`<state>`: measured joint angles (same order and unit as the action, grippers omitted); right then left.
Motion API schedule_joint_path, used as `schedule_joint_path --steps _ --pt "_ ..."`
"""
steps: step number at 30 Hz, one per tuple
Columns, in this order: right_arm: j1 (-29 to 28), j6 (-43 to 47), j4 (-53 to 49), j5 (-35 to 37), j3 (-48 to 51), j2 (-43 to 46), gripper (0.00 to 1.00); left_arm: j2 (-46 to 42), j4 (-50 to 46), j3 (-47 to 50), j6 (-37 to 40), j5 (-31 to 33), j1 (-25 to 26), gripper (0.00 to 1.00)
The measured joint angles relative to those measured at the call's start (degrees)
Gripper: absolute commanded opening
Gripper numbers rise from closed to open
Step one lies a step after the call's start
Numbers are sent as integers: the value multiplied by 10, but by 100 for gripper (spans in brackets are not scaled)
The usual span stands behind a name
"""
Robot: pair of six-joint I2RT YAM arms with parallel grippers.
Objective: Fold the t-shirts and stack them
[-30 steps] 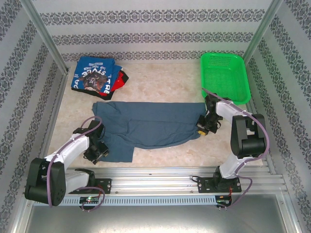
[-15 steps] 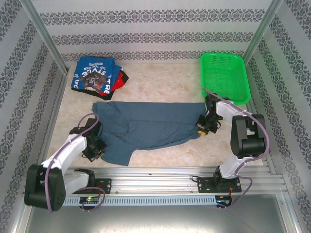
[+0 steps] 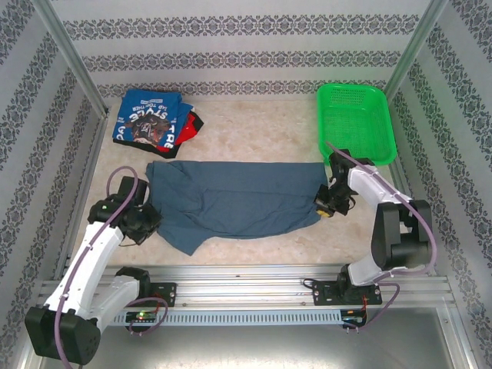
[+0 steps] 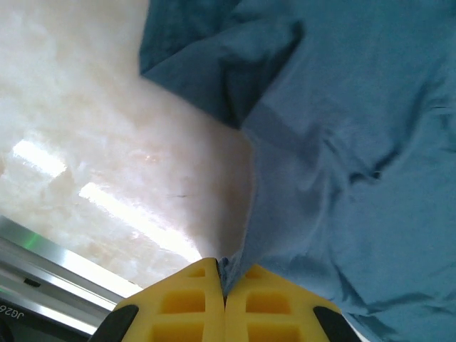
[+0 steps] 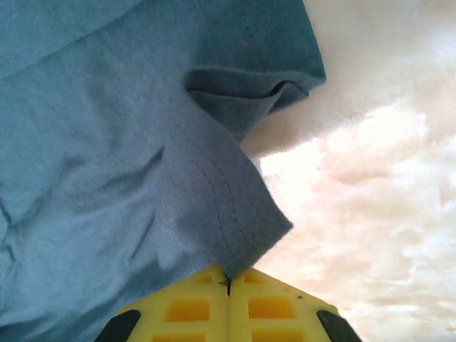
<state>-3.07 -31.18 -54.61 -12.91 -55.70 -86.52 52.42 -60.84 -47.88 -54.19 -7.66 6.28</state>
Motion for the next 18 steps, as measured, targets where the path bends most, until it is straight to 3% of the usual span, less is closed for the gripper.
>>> schedule_joint_path --steps 12,18 --pt "8 1 -61 0 0 45 8 26 -7 -71 21 2 0 0" --pt "18 2 -81 0 -12 54 8 47 -19 -154 37 12 0 0"
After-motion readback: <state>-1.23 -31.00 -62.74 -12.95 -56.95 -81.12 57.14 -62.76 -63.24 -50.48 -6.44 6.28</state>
